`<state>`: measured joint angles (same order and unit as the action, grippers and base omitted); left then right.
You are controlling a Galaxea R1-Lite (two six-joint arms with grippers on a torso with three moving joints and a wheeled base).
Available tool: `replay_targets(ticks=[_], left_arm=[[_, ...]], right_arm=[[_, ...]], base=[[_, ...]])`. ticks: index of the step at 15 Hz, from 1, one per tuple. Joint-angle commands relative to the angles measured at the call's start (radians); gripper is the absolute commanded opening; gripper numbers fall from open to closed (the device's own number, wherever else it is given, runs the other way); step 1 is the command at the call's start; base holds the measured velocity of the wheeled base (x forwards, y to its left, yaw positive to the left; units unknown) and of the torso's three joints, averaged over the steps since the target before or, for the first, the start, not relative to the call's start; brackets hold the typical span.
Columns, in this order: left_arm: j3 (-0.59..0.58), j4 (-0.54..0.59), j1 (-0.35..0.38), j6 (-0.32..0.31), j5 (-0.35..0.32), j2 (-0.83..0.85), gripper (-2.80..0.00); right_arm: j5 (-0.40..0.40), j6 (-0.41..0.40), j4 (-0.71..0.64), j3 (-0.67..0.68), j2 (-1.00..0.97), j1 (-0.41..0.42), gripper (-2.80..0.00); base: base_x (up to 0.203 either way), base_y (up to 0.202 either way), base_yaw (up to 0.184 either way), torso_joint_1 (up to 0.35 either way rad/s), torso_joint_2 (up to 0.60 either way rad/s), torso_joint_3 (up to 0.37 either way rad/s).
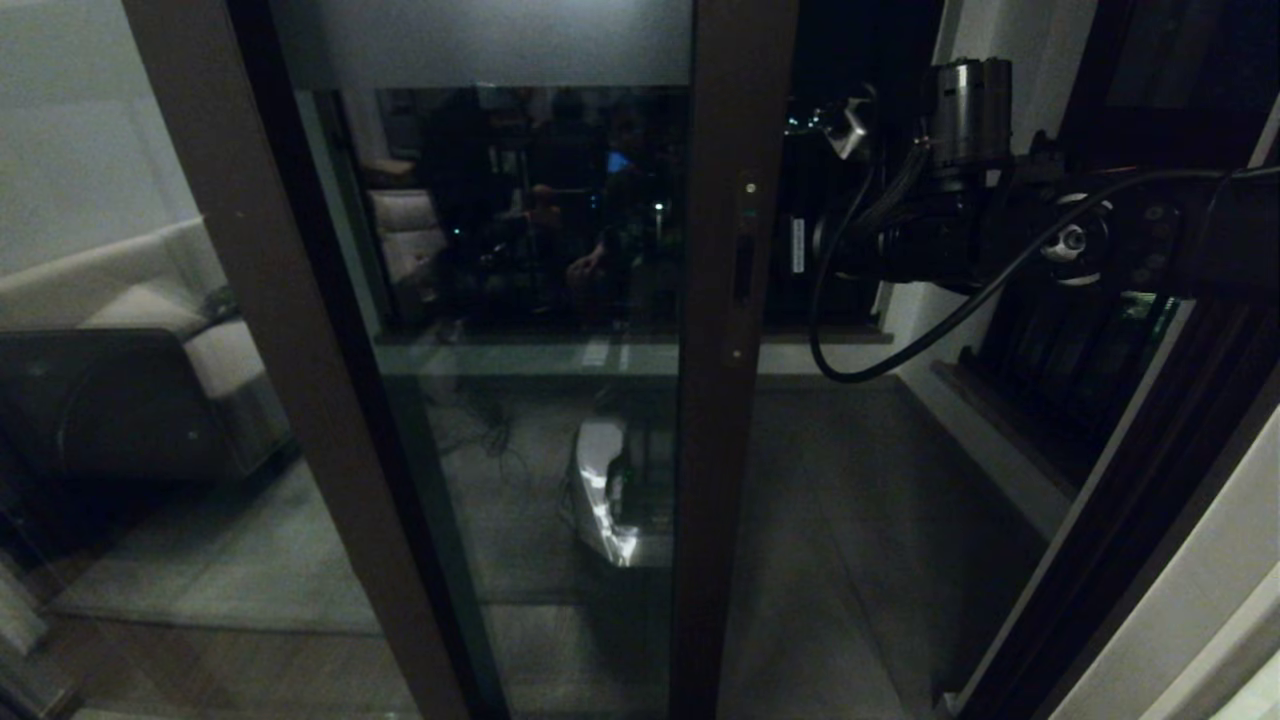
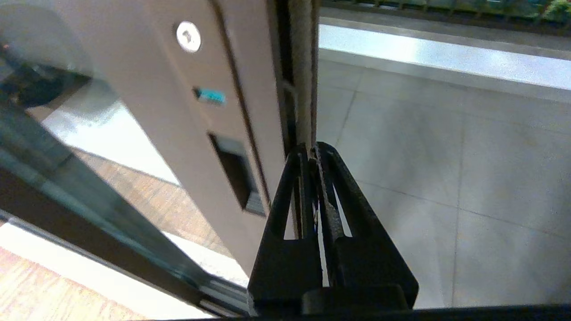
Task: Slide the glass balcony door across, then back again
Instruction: Open the slid door
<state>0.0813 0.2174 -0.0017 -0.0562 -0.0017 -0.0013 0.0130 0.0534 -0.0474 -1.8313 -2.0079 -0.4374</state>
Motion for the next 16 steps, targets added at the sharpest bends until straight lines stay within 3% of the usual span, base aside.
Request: replay_targets(ticks=[1,3,6,13,16], left_arm=[[0.000,0.002,0.000,-0.001,0.000,0.001,-2.80],[0.000,0.002,0.000,-0.001,0.000,0.001,-2.80],[0.000,0.002,0.000,-0.001,0.000,0.001,-2.80],[0.000,0.002,0.000,-0.001,0.000,0.001,-2.80],[0.000,0.002,0.000,-0.001,0.000,0.001,-2.80]], right_arm=[[-0.002,0.000,0.000,-0.006,-0.012,-0.014,-2.80],[-0.002,0.002,0.000,-0.014,-0.019,-0.024,-2.80],[-0.073,0.000,0.001,-0.050,-0.049,-0.055,-2.80],[-0.083,0.000,-0.002,-0.051,-0.052,-0.075,-2.80],[-0.082,0.001,-0.019,0.025,0.013,-0.067,-2.80]], base=[[0.000,0.000,0.000,0.000,0.00,0.000],[0.000,0.000,0.000,0.000,0.00,0.000],[0.000,0.000,0.000,0.000,0.00,0.000],[0.000,0.000,0.000,0.000,0.00,0.000],[0.000,0.000,0.000,0.000,0.00,0.000]])
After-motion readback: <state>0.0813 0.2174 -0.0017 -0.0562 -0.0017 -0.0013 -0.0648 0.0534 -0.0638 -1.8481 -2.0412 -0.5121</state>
